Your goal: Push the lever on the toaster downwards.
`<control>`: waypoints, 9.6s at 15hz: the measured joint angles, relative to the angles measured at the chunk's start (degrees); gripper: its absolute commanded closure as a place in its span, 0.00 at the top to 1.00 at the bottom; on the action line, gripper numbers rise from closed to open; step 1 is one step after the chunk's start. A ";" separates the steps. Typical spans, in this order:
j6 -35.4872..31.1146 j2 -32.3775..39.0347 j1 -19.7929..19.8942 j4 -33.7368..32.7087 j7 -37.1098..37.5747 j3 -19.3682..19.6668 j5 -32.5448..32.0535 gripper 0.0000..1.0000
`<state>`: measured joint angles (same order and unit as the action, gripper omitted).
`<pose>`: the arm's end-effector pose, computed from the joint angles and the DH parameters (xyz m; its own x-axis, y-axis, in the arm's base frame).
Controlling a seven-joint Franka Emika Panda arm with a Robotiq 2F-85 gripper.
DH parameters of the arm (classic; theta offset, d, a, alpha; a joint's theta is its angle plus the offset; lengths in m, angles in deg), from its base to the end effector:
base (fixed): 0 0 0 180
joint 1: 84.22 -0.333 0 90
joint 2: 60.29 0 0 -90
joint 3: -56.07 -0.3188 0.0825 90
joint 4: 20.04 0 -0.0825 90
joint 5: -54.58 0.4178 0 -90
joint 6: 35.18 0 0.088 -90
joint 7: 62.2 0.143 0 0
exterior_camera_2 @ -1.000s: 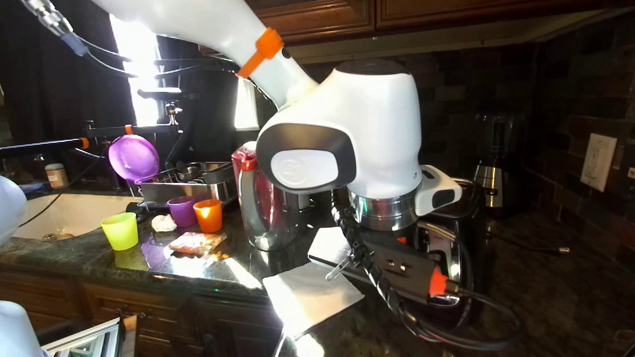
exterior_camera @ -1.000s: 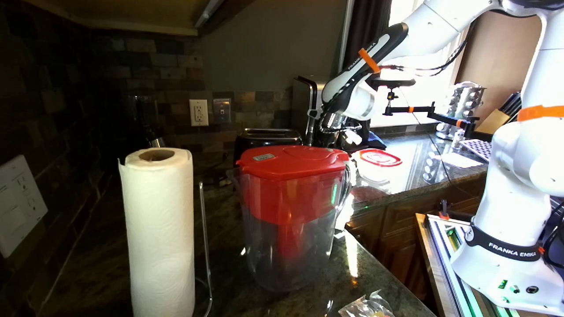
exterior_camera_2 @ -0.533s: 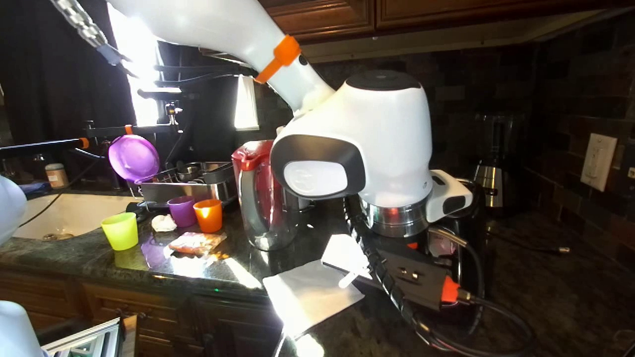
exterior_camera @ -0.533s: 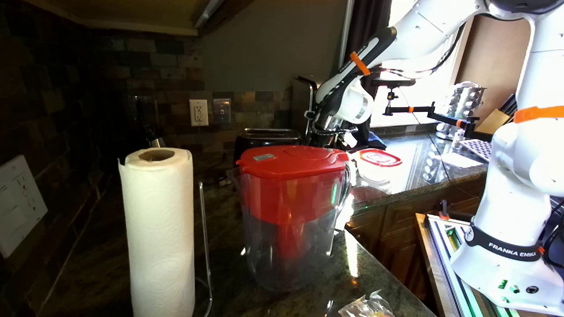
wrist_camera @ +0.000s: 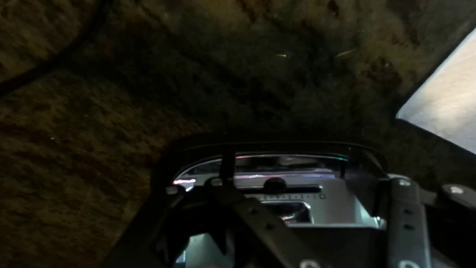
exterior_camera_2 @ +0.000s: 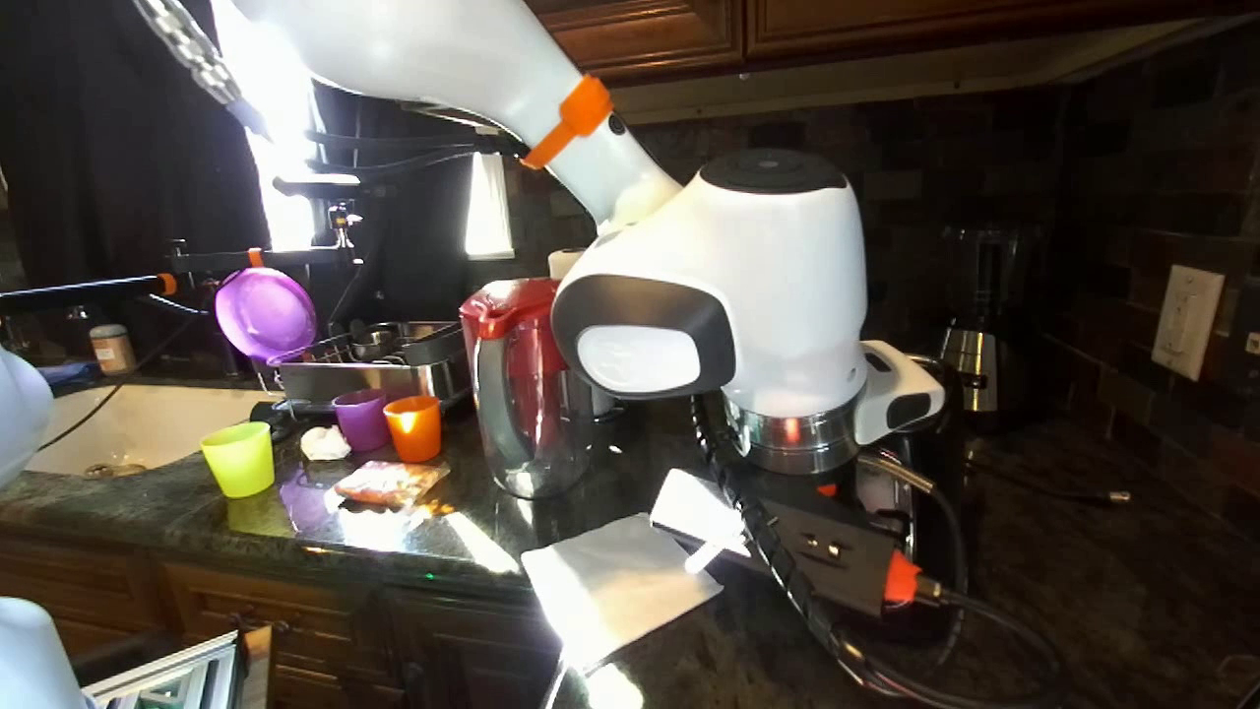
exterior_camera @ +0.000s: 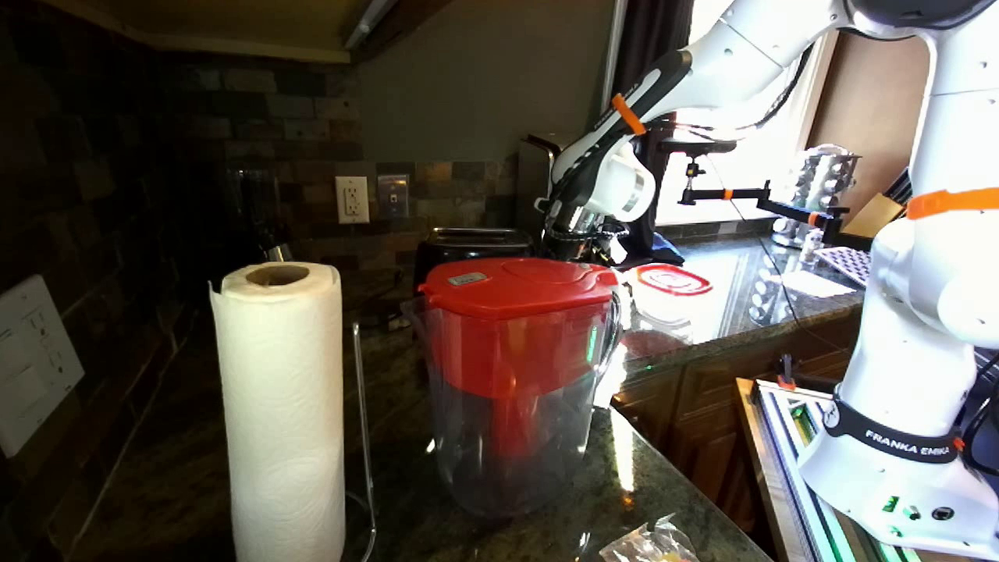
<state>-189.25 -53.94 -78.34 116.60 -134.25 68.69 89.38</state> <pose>0.5146 -0.1840 0.2333 0.8594 0.3793 0.3429 0.4022 -0.9155 0.0045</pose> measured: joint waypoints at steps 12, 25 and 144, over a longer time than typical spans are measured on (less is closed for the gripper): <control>0.00 0.13 0.25 -0.15 -1.92 0.00 1.08 0.42; -0.80 0.08 0.62 -0.11 -4.58 0.02 3.47 0.21; -0.92 -31.20 3.57 17.52 49.92 -0.61 -38.04 1.00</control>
<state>-190.18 -85.13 -74.77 134.12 -84.34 68.07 51.34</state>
